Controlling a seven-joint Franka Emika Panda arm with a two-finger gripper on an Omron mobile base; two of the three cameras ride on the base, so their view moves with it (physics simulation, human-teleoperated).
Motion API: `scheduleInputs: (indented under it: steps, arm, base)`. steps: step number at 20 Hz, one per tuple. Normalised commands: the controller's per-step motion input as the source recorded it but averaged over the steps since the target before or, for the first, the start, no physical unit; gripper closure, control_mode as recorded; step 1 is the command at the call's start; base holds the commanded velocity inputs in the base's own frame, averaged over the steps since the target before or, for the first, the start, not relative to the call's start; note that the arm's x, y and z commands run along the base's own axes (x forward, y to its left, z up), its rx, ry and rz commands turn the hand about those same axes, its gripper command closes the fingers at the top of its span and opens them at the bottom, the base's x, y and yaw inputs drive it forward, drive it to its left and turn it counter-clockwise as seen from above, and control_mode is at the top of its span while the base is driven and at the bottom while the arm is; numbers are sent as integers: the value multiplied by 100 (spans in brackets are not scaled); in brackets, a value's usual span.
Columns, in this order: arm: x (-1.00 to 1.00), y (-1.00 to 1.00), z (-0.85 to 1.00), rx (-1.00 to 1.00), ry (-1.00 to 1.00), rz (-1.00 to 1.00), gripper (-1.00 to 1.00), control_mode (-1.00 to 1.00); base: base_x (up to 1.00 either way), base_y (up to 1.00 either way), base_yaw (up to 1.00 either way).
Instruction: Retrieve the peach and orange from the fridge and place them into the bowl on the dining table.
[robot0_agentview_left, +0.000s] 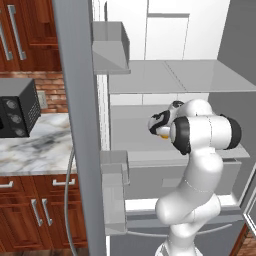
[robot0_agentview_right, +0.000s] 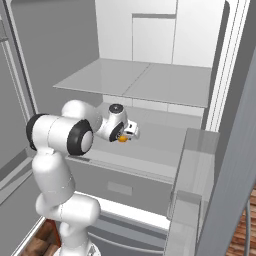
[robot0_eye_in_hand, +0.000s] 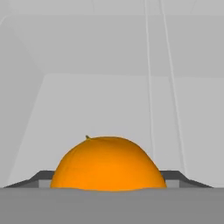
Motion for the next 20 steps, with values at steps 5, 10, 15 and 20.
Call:
scheduleInputs:
  steps: [5, 10, 15, 20]
  arm:
    - [0, 0, -12, 0, 0, 0, 100, -100]
    - [-87, 0, -12, 0, -4, 0, 100, -100]
    - [-100, -1, 17, 0, -8, 5, 100, -100]
    - [-100, -1, 89, 0, -10, 18, 100, -100]
  base:
    - [0, 0, 0]
    - [0, 0, 0]
    - [0, 0, 0]
    - [0, 0, 0]
